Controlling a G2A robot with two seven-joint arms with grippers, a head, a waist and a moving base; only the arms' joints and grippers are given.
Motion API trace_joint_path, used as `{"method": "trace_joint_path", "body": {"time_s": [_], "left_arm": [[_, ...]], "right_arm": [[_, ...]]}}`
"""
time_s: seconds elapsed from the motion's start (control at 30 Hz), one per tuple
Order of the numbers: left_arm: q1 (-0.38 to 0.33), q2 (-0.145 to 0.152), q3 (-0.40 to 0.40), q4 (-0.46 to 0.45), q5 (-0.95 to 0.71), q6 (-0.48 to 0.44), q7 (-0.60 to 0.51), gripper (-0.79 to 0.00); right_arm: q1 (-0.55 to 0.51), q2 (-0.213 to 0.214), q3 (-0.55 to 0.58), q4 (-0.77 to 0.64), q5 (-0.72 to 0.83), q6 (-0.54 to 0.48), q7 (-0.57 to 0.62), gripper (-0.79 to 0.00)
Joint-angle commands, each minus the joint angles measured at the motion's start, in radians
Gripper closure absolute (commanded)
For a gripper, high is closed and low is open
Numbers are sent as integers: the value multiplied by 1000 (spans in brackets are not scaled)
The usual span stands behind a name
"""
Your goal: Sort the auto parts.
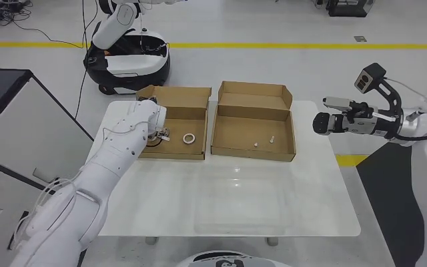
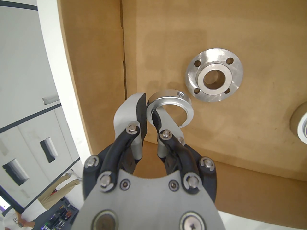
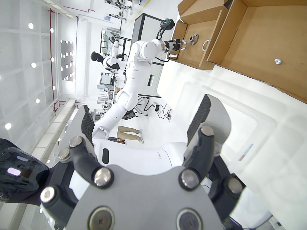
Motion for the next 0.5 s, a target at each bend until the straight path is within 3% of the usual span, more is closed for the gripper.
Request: {"method": "trace_joint_path", "body": {"time_s": [0.0, 0.27, 0.47], "left_arm": [[-3, -6, 3, 17, -1, 0, 1, 0], [-18, -34, 13, 77, -9, 1, 11, 0], [-32, -54, 19, 118, -12, 4, 22, -194]], "right_arm": [[0, 0, 0, 0, 0, 0, 0, -785], [0, 0, 0, 0, 0, 0, 0, -785], [0, 0, 0, 0, 0, 0, 0, -785]]}}
